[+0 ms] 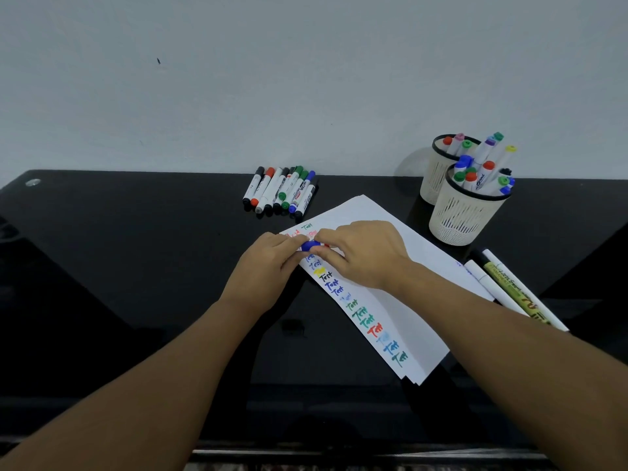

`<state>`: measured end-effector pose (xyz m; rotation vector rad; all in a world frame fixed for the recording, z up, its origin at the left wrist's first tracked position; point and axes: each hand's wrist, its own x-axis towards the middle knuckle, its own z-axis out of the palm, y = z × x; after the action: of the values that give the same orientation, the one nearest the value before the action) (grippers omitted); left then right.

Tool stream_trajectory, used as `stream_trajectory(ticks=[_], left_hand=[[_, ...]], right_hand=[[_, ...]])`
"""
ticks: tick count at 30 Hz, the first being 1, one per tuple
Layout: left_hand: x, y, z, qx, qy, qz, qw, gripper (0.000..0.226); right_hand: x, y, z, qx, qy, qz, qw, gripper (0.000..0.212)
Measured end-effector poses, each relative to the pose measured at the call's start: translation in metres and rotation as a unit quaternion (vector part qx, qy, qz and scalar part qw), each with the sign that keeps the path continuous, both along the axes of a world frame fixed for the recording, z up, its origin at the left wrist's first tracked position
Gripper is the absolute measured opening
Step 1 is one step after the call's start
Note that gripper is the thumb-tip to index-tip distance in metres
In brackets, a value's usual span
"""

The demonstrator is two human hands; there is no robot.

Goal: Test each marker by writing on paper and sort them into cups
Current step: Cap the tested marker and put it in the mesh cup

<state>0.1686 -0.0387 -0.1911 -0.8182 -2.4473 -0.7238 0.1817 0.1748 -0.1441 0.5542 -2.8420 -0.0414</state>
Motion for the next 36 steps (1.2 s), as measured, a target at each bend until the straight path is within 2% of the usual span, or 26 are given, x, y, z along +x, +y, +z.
stream_trajectory(ticks=[9,16,19,22,25,31,36], left_hand=[[0.000,0.000,-0.001,0.008,0.015,0.018,1.000,0.032],[0.000,-0.001,-0.002,-0.005,0.008,0.005,1.000,0.027],[0.000,0.000,0.000,-0.002,-0.004,0.003,1.000,0.029],[-0.001,0.001,0.001,0.005,-0.009,0.012,1.000,0.032],[-0.002,0.002,0.001,-0.009,-0.003,0.010,1.000,0.033],[0.002,0.004,0.004,-0.022,-0.013,0.009,1.000,0.018],[0.004,0.005,0.006,-0.023,-0.050,-0.008,0.998,0.022]], right_hand=[[-0.004,-0.006,0.002,-0.001,-0.014,0.057,0.998,0.039],[-0.002,-0.004,-0.002,0.008,0.005,0.018,1.000,0.044],[-0.004,-0.004,0.000,-0.002,-0.017,0.020,1.000,0.043],[-0.005,-0.005,0.003,-0.046,-0.081,0.014,0.996,0.042],[-0.006,-0.007,0.005,-0.041,-0.115,0.033,0.992,0.040],[-0.005,-0.002,0.006,0.037,-0.055,0.069,0.995,0.039],[-0.007,0.005,0.001,0.053,-0.037,0.098,0.993,0.050]])
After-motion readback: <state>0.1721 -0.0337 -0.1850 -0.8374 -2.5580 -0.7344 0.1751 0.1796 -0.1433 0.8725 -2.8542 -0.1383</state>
